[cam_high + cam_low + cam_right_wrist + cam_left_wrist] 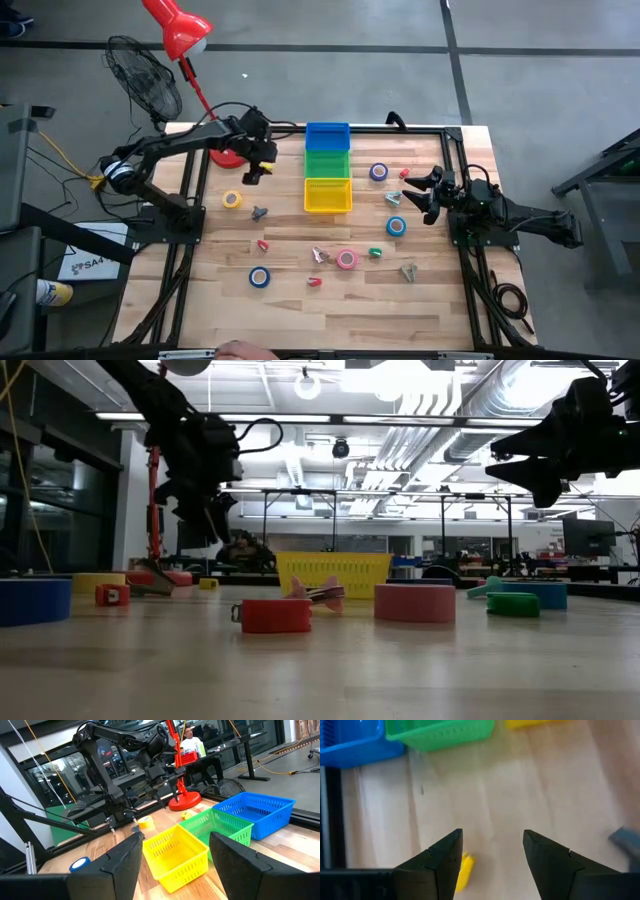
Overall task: Pick and place Stapler, Stapler remover, tape
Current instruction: Put the yellow stapler into the blue bin
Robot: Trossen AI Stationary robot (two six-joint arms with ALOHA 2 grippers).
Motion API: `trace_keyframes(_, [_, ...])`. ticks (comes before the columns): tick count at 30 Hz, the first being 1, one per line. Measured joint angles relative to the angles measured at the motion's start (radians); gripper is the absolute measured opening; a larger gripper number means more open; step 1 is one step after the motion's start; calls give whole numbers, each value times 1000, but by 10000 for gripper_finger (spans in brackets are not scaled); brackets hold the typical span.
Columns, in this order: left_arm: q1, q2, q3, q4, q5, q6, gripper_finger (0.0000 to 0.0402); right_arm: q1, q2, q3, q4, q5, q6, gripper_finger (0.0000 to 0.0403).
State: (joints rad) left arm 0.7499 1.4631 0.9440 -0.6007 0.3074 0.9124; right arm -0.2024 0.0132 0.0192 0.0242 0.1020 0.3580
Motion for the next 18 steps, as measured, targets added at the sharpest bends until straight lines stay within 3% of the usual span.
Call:
trace_keyframes(10, [46, 75, 1, -27, -143, 225, 206, 0, 0, 0, 0, 0, 0, 222])
trace_keyframes(18, [55, 175, 73, -30, -219, 392, 206, 0, 0, 0, 0, 0, 0, 222])
